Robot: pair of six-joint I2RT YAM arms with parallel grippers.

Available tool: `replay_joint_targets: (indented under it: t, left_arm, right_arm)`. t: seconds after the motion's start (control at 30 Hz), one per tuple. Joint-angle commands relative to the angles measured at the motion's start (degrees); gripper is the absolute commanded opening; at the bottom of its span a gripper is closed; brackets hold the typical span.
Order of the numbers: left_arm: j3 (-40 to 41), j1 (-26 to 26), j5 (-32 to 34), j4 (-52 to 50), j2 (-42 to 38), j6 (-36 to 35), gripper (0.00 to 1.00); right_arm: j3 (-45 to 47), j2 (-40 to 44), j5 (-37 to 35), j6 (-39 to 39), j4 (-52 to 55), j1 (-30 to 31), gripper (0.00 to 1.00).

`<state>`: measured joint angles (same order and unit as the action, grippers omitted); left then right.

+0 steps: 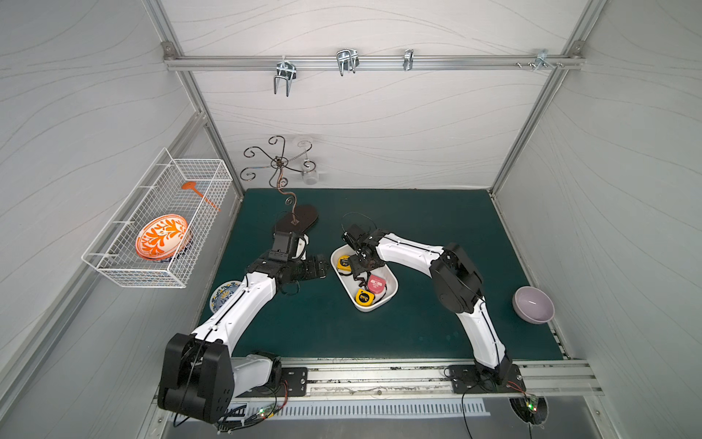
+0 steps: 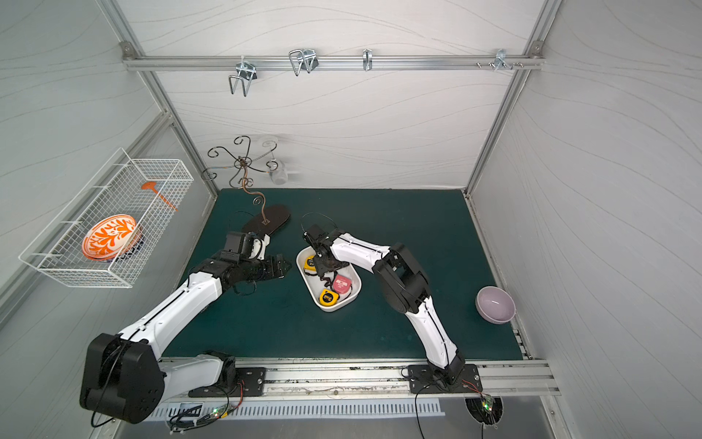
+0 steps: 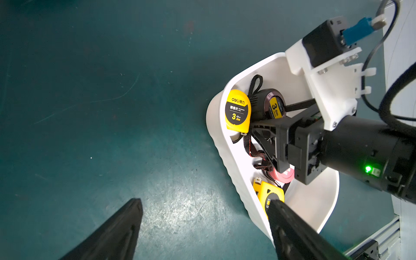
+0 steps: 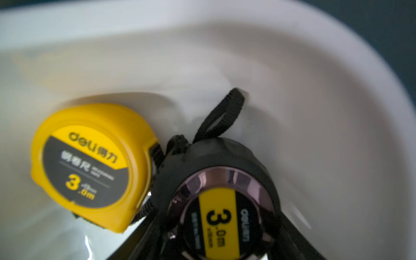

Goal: Take the tape measure out of the storage box
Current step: Pick up the tape measure from the storage box.

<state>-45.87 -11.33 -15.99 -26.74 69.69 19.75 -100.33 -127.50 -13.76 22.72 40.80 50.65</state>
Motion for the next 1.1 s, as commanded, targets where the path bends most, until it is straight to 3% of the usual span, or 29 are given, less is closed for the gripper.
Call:
replay_joint_targets:
  t: [0.0, 0.33, 0.43, 1.07]
  left_arm:
    - [-1.1, 0.3, 0.8, -0.1, -0.4, -0.4, 0.93]
    - [-1.2, 0.3, 1.0, -0.2, -0.2, -0.3, 0.93]
    - [-1.1, 0.3, 1.1, -0.2, -0.2, -0.3, 0.93]
    - [-1.5, 0.2, 1.3, -0.6, 0.7, -0.6, 0.93]
  right_arm:
    - [0.9, -0.5, -1.9, 0.5, -1.2, -0.2, 0.59]
    - [2.4, 2.1, -3.2, -0.7, -2.7, -0.2, 0.10]
    - [3.4, 3.1, -3.3, -0.8, -3.4, 0.0, 0.00]
    - [5.3, 12.2, -2.9, -2.2, -3.8, 1.5, 0.00]
